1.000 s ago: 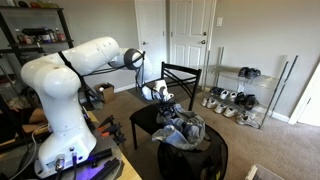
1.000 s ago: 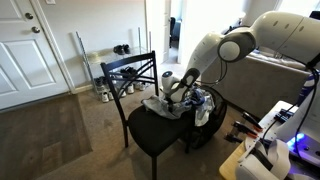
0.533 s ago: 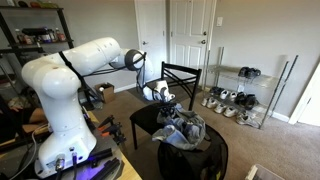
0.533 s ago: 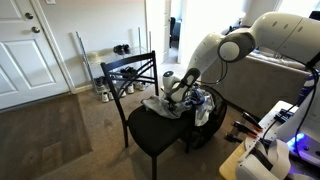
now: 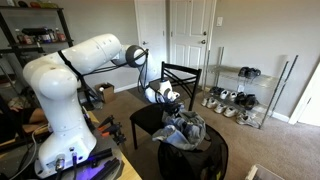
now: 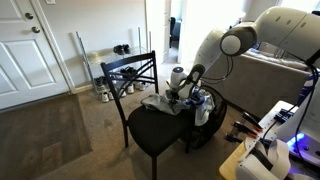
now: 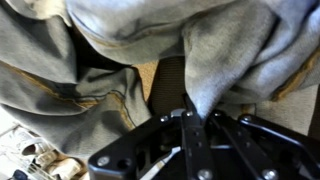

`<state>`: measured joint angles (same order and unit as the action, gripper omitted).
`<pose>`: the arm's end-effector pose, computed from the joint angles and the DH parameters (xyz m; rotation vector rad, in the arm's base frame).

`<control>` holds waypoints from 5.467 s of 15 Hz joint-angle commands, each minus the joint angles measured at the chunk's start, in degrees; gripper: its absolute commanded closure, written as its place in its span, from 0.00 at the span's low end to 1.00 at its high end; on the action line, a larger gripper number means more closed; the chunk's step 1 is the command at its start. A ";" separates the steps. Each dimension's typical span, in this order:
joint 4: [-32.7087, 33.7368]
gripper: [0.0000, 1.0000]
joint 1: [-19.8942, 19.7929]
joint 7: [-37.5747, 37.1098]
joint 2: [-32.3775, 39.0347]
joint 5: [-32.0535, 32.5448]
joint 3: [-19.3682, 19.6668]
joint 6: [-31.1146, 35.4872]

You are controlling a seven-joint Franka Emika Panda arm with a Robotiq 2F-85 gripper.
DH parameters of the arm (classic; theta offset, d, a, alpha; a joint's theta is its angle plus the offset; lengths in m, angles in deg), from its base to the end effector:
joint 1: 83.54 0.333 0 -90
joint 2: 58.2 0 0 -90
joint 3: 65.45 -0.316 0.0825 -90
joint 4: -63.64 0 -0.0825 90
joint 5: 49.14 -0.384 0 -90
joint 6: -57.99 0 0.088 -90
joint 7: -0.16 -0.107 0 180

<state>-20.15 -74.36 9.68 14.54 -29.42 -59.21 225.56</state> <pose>0.6561 0.0645 -0.0600 2.7741 0.9100 0.2505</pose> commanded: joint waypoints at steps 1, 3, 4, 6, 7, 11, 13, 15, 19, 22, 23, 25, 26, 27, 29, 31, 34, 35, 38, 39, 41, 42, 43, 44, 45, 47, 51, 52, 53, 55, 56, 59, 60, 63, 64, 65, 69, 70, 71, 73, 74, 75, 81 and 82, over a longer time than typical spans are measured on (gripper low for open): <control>-10.49 0.95 2.15 -8.65 -5.45 -2.74 6.39 9.98; -13.08 0.95 3.01 -11.62 -5.78 -5.55 8.91 14.47; -14.29 0.95 2.95 -12.37 -5.93 -7.23 9.32 16.28; -16.16 0.95 0.86 -10.94 -6.24 -9.30 7.51 19.92; -16.81 0.95 -0.53 -9.98 -6.29 -9.94 6.16 21.73; -19.78 0.95 -3.08 -12.09 -6.06 -16.30 3.41 28.79; -22.00 0.95 -6.58 -12.07 -6.72 -17.93 0.13 33.57; -17.75 0.95 -11.21 -12.52 -6.83 -17.54 -3.91 32.00; -14.59 0.95 -16.29 -12.54 -8.05 -17.13 -7.95 31.38; -12.28 0.95 -17.61 -13.21 -8.87 -18.44 -8.66 30.93; -12.66 0.95 -17.68 -13.28 -9.49 -18.82 -8.29 30.86; -16.49 0.95 -13.36 -14.43 -11.83 -23.95 -2.61 30.74; -18.57 0.95 -10.07 -15.06 -12.85 -28.18 1.42 30.64; -22.65 0.95 -7.11 -14.82 -14.63 -31.54 5.11 30.63; -28.07 0.95 -0.92 -13.87 -15.08 -36.96 11.82 30.58; -34.08 0.95 5.97 -13.74 -15.43 -42.20 18.10 29.79; -43.57 0.95 15.57 -13.64 -16.41 -47.24 25.50 25.80; -45.33 0.95 18.83 -14.11 -15.87 -48.18 27.96 23.31; -48.57 0.95 28.93 -17.45 -13.48 -45.74 35.76 12.47; -48.02 0.95 31.70 -19.30 -12.25 -43.40 37.79 7.84; -45.38 0.95 33.87 -21.29 -11.51 -36.90 38.35 0.55; -43.48 0.95 34.12 -22.08 -11.41 -33.58 37.73 -2.37; -40.73 0.95 33.36 -22.45 -11.25 -30.51 35.83 -4.43; -38.40 0.95 32.34 -22.30 -11.49 -27.68 34.12 -6.11; -35.07 0.95 30.92 -22.07 -11.04 -24.92 31.89 -8.24; -29.20 0.95 26.71 -20.31 -10.67 -20.39 26.63 -10.67; -18.65 0.95 17.46 -18.58 -8.03 -12.96 17.16 -16.33; -16.27 0.95 15.08 -18.50 -7.17 -11.67 15.21 -17.99; -14.23 0.69 12.88 -18.76 -6.42 -10.74 13.56 -20.02; -16.44 0.86 13.41 -22.82 -8.19 -8.58 13.96 -19.69; -14.73 0.81 11.74 -22.63 -7.51 -8.30 12.98 -20.99; -12.98 0.67 10.26 -22.43 -6.68 -8.28 12.29 -21.81; -12.93 0.67 10.33 -22.43 -6.66 -8.28 12.24 -21.85; -16.03 0.41 11.82 -24.24 -8.85 -7.60 13.51 -19.74; -17.41 0.36 12.47 -25.36 -10.01 -6.80 14.22 -19.02; -19.05 0.31 13.25 -26.73 -11.29 -6.15 15.04 -18.14; -23.90 0.04 15.55 -31.18 -15.09 -3.41 17.66 -15.09; -24.90 0.00 16.14 -32.06 -15.80 -2.88 18.25 -14.33; -25.77 0.00 16.81 -32.92 -16.35 -2.59 18.83 -13.61; -28.03 0.00 18.76 -35.41 -17.68 -2.24 20.47 -12.14; -29.27 0.00 19.79 -36.39 -18.32 -2.08 21.29 -10.95; -30.25 0.00 20.77 -37.27 -18.79 -2.05 22.05 -10.13; -32.38 0.00 24.95 -35.78 -18.92 -2.23 22.91 -4.28; -31.70 0.00 24.98 -34.68 -18.49 -2.15 22.31 -2.14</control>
<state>-50.04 -50.10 -26.73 -2.55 -33.38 -36.46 218.65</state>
